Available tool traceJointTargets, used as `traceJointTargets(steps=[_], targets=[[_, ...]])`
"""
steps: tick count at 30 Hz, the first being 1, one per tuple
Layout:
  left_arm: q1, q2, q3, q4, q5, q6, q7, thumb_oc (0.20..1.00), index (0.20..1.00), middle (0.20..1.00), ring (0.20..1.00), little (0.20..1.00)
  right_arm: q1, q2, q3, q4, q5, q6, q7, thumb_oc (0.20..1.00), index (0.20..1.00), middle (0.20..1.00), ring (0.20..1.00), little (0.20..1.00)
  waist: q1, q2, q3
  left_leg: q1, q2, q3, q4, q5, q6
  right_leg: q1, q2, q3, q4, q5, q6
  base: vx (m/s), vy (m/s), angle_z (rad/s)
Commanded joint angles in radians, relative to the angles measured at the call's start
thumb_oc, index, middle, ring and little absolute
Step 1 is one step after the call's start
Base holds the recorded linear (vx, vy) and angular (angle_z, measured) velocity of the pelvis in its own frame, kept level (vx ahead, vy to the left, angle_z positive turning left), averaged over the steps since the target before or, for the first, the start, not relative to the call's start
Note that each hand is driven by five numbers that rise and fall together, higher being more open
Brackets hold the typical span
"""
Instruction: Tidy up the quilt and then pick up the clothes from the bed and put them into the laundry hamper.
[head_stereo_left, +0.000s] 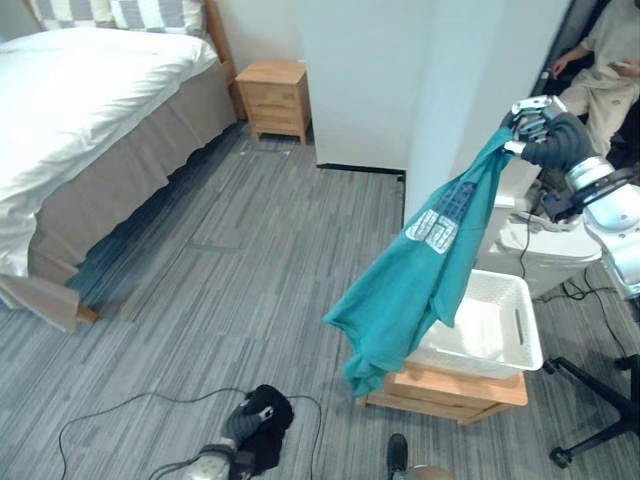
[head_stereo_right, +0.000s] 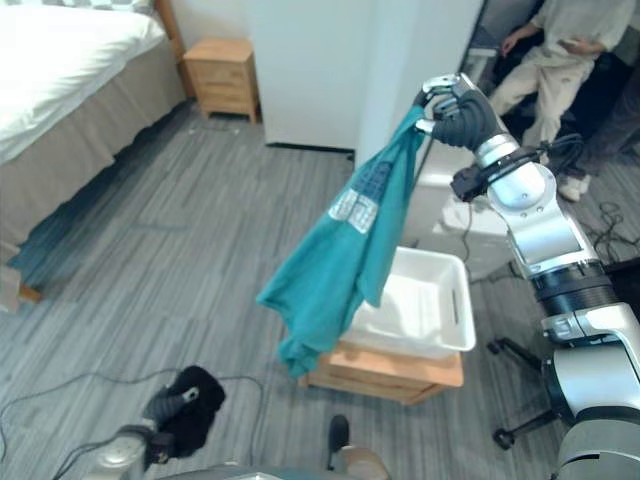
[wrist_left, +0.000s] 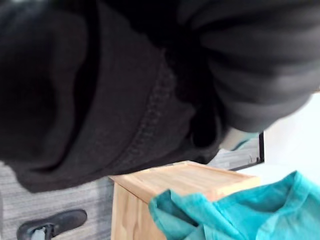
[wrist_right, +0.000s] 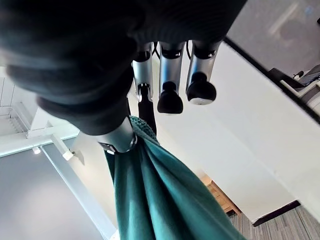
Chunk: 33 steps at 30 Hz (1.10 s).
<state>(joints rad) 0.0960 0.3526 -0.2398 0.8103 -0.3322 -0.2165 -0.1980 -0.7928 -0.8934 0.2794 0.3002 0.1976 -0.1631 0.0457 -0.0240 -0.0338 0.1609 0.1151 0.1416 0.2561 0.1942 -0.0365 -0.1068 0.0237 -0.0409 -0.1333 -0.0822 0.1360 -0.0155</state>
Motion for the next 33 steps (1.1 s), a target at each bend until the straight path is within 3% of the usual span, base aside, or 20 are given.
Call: traceJointTargets(steps=[1, 5, 7, 11, 15, 17, 18, 23, 25, 26, 27, 33], targets=[[-0.055, 0.030, -0.056, -0.058, 0.018, -0.059, -0.007, 0.200, 0.200, 0.200, 0.200, 0.200, -0.109, -0.009, -0.022, -0.027, -0.002, -0.049, -0.026, 0.200, 0.200, 0.200, 0.200, 0.200, 0.013, -0.038, -0.031, -0.036, -0.079, -0.022, -0.095, 0.078, 0.004, 0.063, 0.026, 0.044, -0.005, -0.083, 0.079, 0.10, -0.073, -0.55], [-0.035, 0.043, -0.054, -0.097, 0.034, -0.064, -0.007, 0.200, 0.200, 0.200, 0.200, 0.200, -0.117, 0.022, -0.001, -0.080, -0.038, -0.038, -0.059, 0.200, 0.200, 0.200, 0.200, 0.200, 0.054, -0.045, -0.001, -0.133, -0.173, -0.066, -0.114, 0.062, 0.047, 0.088, 0.061, 0.102, -0.005, -0.090, 0.076, 0.08, -0.031, -0.82], [-0.019, 0.049, -0.049, -0.121, 0.020, -0.064, -0.009, 0.200, 0.200, 0.200, 0.200, 0.200, -0.112, 0.016, -0.003, -0.092, -0.035, -0.040, -0.047, 0.200, 0.200, 0.200, 0.200, 0.200, 0.058, -0.050, -0.011, -0.124, -0.187, -0.070, -0.144, 0.038, 0.069, 0.083, 0.064, 0.113, -0.005, -0.094, 0.079, 0.03, 0.078, -0.85], [-0.044, 0.053, -0.061, -0.122, 0.038, -0.057, -0.036, 0.200, 0.200, 0.200, 0.200, 0.200, -0.028, -0.015, -0.045, -0.151, 0.021, -0.059, 0.019, 0.200, 0.200, 0.200, 0.200, 0.200, 0.020, -0.048, -0.038, -0.048, -0.176, -0.058, -0.252, 0.039, 0.083, 0.078, 0.070, 0.084, -0.005, -0.103, 0.079, 0.02, 0.115, -0.68], [-0.071, 0.047, -0.084, -0.117, 0.036, -0.052, -0.037, 0.200, 0.200, 0.200, 0.200, 0.200, 0.045, -0.015, -0.069, -0.227, 0.023, -0.067, 0.075, 0.200, 0.200, 0.200, 0.200, 0.200, -0.004, -0.047, -0.043, -0.010, -0.174, -0.068, -0.281, 0.021, 0.091, 0.077, 0.070, 0.065, -0.005, -0.104, 0.081, -0.01, 0.068, 0.08], [-0.083, 0.039, -0.095, -0.107, 0.037, -0.042, -0.023, 0.200, 0.200, 0.200, 0.200, 0.200, 0.090, 0.001, -0.079, -0.285, 0.024, -0.041, 0.099, 0.200, 0.200, 0.200, 0.200, 0.200, -0.012, -0.047, -0.043, -0.002, -0.177, -0.080, -0.281, 0.014, 0.096, 0.079, 0.067, 0.048, 0.010, -0.108, 0.080, -0.02, 0.036, 0.14], [-0.088, 0.036, -0.103, -0.103, 0.039, -0.032, -0.013, 0.200, 0.200, 0.200, 0.200, 0.200, 0.107, 0.022, -0.070, -0.294, 0.025, -0.018, 0.104, 0.200, 0.200, 0.200, 0.200, 0.200, -0.010, -0.043, -0.038, 0.000, -0.175, -0.096, -0.281, 0.018, 0.104, 0.058, 0.059, 0.043, 0.075, -0.128, 0.086, 0.00, -0.018, 0.26], [-0.077, 0.067, -0.112, -0.118, 0.031, -0.032, -0.010, 0.200, 0.200, 0.200, 0.200, 0.200, 0.082, 0.115, 0.017, -0.134, -0.093, -0.022, 0.050, 0.200, 0.200, 0.200, 0.200, 0.200, 0.012, -0.032, 0.000, 0.024, -0.153, -0.118, -0.281, -0.016, 0.105, -0.013, -0.029, 0.062, 0.032, -0.034, 0.144, 0.04, -0.104, 0.18], [-0.074, 0.080, -0.113, -0.131, 0.016, -0.023, -0.007, 0.200, 0.200, 0.200, 0.200, 0.200, 0.063, 0.126, 0.032, -0.082, -0.094, -0.017, 0.049, 0.200, 0.200, 0.200, 0.200, 0.200, 0.025, -0.031, 0.004, 0.022, -0.146, -0.110, -0.281, -0.019, 0.101, -0.002, -0.035, 0.048, 0.011, -0.032, 0.146, 0.05, -0.134, 0.18], [-0.061, 0.097, -0.109, -0.150, -0.006, -0.016, -0.001, 0.200, 0.200, 0.200, 0.200, 0.200, 0.022, 0.139, 0.076, 0.043, -0.097, -0.035, 0.042, 0.200, 0.200, 0.200, 0.200, 0.200, 0.058, -0.025, 0.011, 0.014, -0.133, -0.090, -0.281, -0.017, 0.091, -0.007, -0.056, -0.003, -0.005, -0.027, 0.156, 0.05, -0.177, 0.13], [-0.057, 0.102, -0.108, -0.157, -0.013, -0.013, -0.001, 0.200, 0.200, 0.200, 0.200, 0.200, 0.010, 0.143, 0.086, 0.079, -0.098, -0.041, 0.044, 0.200, 0.200, 0.200, 0.200, 0.200, 0.069, -0.022, 0.014, 0.010, -0.129, -0.087, -0.281, -0.014, 0.088, -0.010, -0.061, -0.015, -0.005, -0.029, 0.157, 0.02, -0.163, -0.03], [-0.087, 0.150, -0.134, -0.217, -0.053, -0.014, -0.018, 0.200, 0.200, 0.200, 0.200, 0.200, -0.101, 0.130, 0.161, 0.398, -0.136, -0.090, 0.032, 0.200, 0.200, 0.200, 0.200, 0.200, 0.115, 0.025, 0.082, -0.078, -0.105, -0.086, -0.281, 0.021, 0.063, -0.063, -0.079, -0.051, -0.005, -0.045, 0.156, -0.12, -0.092, 0.07]])
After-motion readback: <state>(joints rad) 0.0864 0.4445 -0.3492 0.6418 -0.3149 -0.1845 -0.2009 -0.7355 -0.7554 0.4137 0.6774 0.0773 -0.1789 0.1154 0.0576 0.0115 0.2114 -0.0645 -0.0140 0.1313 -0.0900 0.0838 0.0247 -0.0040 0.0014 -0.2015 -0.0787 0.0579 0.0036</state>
